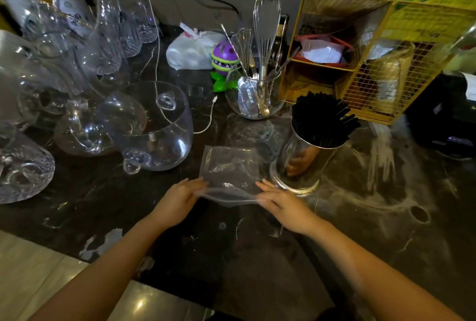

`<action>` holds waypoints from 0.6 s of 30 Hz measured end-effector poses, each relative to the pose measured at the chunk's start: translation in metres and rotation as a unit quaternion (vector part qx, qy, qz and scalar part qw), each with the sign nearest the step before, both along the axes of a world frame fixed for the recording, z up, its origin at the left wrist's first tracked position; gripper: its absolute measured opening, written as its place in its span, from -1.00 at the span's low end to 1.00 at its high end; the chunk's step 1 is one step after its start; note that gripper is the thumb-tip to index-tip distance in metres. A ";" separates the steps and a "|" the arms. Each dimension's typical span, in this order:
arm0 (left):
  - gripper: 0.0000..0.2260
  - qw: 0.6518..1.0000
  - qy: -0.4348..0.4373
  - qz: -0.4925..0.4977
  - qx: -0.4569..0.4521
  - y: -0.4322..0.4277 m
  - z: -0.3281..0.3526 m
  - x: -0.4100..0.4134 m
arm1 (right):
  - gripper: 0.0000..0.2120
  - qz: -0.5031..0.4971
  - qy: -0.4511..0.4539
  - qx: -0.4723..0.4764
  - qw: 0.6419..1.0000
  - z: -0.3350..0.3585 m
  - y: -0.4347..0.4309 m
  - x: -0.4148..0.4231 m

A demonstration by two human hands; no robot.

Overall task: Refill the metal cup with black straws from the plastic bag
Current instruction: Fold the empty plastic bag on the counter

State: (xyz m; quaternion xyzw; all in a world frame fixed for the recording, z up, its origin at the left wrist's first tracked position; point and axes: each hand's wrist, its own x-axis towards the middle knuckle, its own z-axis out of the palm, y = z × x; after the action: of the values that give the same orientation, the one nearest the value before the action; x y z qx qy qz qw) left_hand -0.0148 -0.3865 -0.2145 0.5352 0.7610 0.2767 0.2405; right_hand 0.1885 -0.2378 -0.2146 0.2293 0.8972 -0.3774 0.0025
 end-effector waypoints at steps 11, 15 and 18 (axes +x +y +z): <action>-0.75 0.976 -0.162 0.142 -0.002 0.019 0.006 -0.010 | -0.75 -0.177 0.076 -0.101 0.976 0.000 -0.003 -0.034; -0.80 0.969 -0.156 0.186 -0.039 0.032 0.004 -0.015 | -0.84 -0.194 0.017 -0.058 0.979 -0.002 0.004 -0.054; -0.84 0.970 -0.109 0.212 -0.056 0.037 -0.001 -0.017 | -0.81 -0.220 -0.011 -0.075 0.973 -0.003 0.009 -0.066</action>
State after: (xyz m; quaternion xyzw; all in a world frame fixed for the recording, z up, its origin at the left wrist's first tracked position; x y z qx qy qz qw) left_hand -0.0319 -0.3491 -0.2155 0.3138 0.8406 0.3355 0.2871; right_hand 0.1229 -0.2289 -0.2180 0.4243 0.7939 -0.4322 -0.0536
